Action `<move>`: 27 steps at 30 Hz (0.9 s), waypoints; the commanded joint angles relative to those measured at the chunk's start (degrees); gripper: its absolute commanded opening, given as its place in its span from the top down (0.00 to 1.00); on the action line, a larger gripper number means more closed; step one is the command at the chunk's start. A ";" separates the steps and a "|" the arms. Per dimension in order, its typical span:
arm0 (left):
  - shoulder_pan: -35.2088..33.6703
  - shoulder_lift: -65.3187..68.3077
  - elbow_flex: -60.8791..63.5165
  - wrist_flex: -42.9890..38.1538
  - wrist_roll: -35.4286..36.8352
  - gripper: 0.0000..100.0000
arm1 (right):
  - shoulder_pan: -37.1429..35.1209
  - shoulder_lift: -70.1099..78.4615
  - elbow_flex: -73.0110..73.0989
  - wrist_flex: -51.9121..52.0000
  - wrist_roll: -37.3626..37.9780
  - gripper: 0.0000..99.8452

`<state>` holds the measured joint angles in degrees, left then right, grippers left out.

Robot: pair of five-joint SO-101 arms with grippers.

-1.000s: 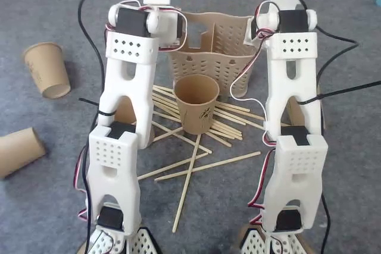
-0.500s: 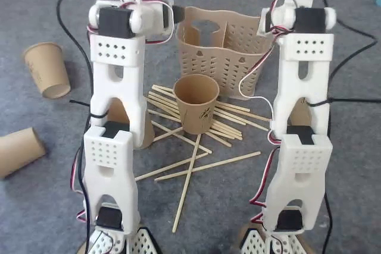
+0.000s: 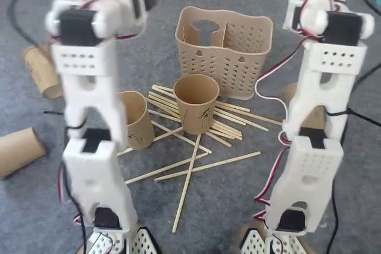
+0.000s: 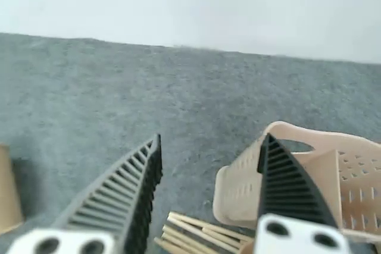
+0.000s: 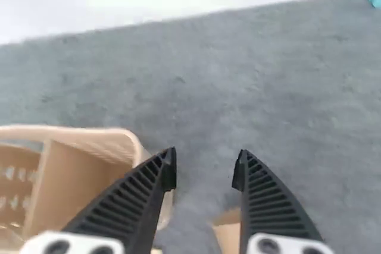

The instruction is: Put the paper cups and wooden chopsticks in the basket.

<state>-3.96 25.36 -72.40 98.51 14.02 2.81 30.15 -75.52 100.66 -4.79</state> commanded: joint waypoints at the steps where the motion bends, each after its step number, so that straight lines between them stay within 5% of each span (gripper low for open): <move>1: -2.20 -14.33 12.88 2.20 0.44 0.75 | 2.86 -12.35 13.27 2.51 2.02 0.83; 16: -2.64 -45.01 57.54 1.05 0.26 0.75 | 11.74 -46.29 59.96 0.48 2.29 0.83; 27: -2.64 -65.58 94.99 -14.51 0.26 0.75 | 14.90 -52.53 86.77 -20.62 1.32 0.83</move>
<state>-6.24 -32.84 14.73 89.45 14.02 16.88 -19.52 9.05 86.24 -3.47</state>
